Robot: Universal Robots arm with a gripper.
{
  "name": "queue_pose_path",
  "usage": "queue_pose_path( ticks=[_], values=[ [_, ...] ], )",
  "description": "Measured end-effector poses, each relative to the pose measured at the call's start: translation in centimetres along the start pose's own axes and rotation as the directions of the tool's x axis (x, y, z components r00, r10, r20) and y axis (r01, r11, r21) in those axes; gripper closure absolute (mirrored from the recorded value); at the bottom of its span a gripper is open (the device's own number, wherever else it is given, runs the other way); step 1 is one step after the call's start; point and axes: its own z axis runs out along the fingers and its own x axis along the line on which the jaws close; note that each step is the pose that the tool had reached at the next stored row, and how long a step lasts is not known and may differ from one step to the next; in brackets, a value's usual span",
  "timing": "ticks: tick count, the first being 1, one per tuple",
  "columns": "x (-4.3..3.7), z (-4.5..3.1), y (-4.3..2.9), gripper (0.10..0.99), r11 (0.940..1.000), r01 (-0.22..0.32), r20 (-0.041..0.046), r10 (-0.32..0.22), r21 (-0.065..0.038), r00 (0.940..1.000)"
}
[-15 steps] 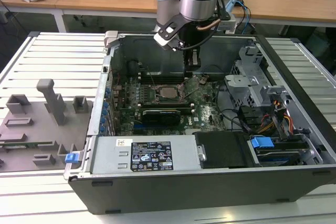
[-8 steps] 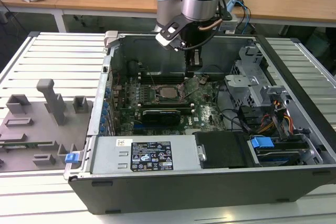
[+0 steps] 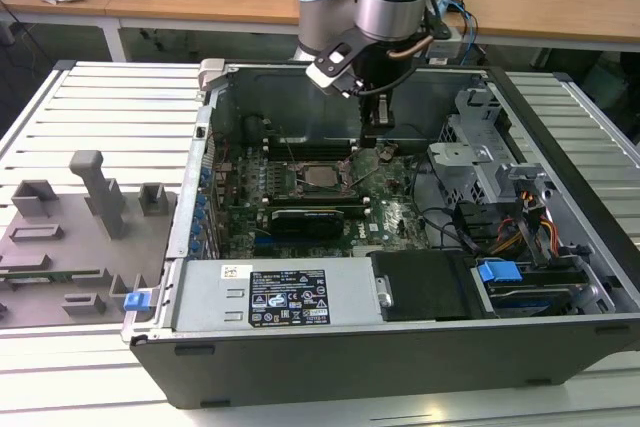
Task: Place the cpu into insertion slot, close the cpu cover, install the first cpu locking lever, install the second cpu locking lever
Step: 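Close the cpu cover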
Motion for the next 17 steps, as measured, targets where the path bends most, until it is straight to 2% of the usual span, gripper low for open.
queue_pose_path(
  ticks=[2, 7, 12, 17],
  values=[
    [0.0, 0.01, 0.31, 0.98, 1.0, 0.0, -0.0001, 0.0, 0.0, 1.0],
    [0.01, 0.11, 1.85, 0.98, 1.0, 0.0, -0.0001, 0.0, 0.0, 1.0],
    [0.0, 0.47, 2.78, 0.98, 0.9998, 0.02, -0.0009, -0.02, 0.001, 0.9998],
    [-0.03, 1.02, 3.27, 0.98, 0.9986, 0.052, -0.0003, -0.052, 0.002, 0.9986]
  ],
)
